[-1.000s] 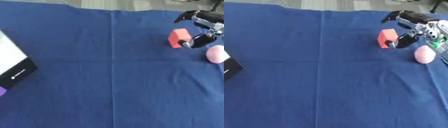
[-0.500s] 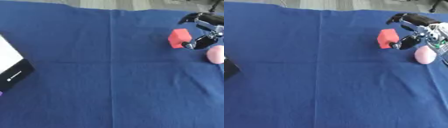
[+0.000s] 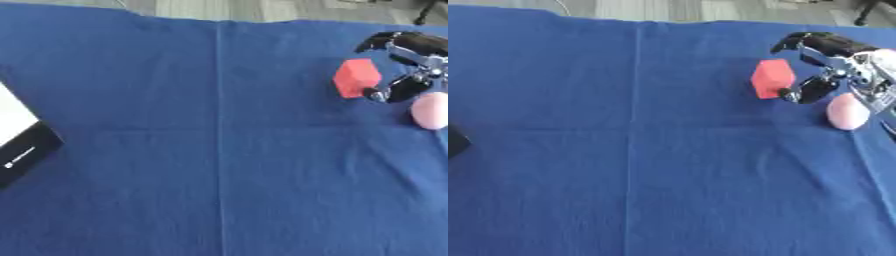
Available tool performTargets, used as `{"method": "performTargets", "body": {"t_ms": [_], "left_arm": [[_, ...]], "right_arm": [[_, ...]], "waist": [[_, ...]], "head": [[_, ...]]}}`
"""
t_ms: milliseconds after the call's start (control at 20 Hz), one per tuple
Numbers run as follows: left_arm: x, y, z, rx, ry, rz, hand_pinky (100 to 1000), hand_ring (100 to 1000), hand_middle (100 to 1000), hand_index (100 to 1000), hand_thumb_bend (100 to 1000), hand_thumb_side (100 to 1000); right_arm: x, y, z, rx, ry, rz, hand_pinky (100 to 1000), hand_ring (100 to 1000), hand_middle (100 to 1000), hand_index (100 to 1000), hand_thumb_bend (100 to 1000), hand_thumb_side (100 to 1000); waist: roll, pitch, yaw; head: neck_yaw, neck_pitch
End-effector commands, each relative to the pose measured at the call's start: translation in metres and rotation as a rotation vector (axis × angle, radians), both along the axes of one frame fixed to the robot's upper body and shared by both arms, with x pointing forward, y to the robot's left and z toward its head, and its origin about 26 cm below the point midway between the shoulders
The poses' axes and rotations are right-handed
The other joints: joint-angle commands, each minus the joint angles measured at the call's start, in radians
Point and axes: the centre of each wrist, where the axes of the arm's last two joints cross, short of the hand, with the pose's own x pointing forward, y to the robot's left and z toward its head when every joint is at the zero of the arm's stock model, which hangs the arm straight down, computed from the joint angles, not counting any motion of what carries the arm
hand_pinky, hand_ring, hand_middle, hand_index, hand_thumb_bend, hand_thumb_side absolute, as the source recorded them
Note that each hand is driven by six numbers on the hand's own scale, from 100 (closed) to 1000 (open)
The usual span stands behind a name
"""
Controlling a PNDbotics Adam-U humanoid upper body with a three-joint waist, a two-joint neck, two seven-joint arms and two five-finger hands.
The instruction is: Pick up the objects with one hand, pass them to the other hand, and then place them into the box on the other side of the table.
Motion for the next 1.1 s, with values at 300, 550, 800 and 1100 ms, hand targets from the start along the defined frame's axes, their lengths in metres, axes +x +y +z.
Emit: {"method": "performTargets", "body": {"t_ms": [300,550,800,1100], "left_arm": [[-0.0062,0.0035,0.0094,0.007,-0.038,0.008,829,659,650,761,322,516],[-0.0067,0.0034,0.0096,0.004,-0.042,0.006,830,659,650,760,317,518],[-0.0067,0.0036,0.0088,0.001,-0.041,0.007,831,659,650,759,312,519],[-0.0066,0.0035,0.0083,-0.001,-0.04,0.006,832,659,649,759,306,521]], "right_arm": [[-0.0051,-0.0063,0.0174,-0.063,-0.026,-0.049,966,914,876,886,358,100],[-0.0048,-0.0078,0.0165,-0.066,-0.026,-0.064,966,906,846,871,352,100],[-0.0049,-0.007,0.0166,-0.063,-0.032,-0.062,965,896,804,841,346,100],[-0.0047,-0.0081,0.0153,-0.065,-0.031,-0.074,966,892,798,844,350,100]], "waist": [[0.004,-0.014,0.007],[0.004,-0.014,0.008],[0.004,-0.014,0.009],[0.003,-0.013,0.01]], "head": [[-0.011,-0.019],[-0.011,-0.018],[-0.008,-0.017],[-0.01,-0.02]]}}
